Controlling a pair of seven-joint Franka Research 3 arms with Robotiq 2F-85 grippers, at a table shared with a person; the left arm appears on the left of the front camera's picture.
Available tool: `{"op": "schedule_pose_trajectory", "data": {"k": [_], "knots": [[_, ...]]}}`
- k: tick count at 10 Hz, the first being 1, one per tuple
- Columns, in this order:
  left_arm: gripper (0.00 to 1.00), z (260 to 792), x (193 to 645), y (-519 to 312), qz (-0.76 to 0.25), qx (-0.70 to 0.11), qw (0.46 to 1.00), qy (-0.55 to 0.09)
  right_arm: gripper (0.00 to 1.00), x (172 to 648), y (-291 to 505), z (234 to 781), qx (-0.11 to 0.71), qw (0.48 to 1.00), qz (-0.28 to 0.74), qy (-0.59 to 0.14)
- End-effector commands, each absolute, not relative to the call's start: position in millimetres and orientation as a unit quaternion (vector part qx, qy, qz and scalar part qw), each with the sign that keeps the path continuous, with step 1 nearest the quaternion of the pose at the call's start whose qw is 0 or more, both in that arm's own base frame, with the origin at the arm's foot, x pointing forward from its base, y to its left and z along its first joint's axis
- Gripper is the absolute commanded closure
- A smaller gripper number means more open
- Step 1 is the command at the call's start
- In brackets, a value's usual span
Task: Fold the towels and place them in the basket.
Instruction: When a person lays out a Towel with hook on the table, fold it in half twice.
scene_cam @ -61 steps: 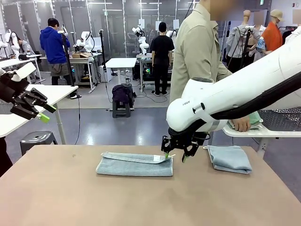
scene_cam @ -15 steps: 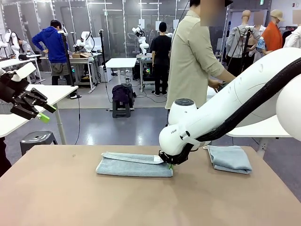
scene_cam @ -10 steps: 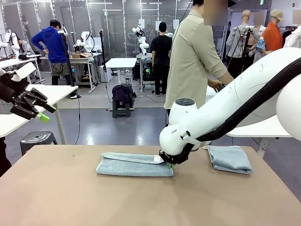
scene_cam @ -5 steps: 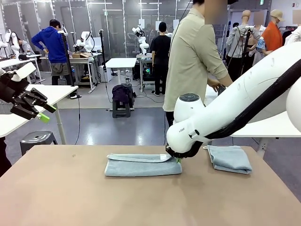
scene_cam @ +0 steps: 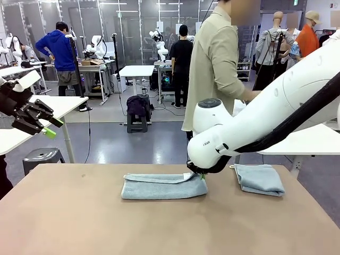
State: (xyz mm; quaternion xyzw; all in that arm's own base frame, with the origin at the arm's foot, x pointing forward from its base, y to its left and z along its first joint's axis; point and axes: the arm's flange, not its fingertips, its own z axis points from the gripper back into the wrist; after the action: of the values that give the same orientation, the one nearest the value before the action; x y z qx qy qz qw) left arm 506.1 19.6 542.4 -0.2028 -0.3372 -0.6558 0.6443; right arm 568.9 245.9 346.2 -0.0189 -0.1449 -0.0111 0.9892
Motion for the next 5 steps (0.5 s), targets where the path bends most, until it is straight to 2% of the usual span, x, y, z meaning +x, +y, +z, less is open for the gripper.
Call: {"op": "schedule_pose_trajectory", "data": {"k": [1,5], "knots": [[0.33,543,506,20,-0.66,-0.199,0.644,-0.333,0.98,567,276,371,-0.054,0.987,-0.015,-0.154],[0.33,543,506,20,-0.66,-0.199,0.644,-0.333,0.98,588,330,399,-0.086,0.984,0.01,-0.155]]}}
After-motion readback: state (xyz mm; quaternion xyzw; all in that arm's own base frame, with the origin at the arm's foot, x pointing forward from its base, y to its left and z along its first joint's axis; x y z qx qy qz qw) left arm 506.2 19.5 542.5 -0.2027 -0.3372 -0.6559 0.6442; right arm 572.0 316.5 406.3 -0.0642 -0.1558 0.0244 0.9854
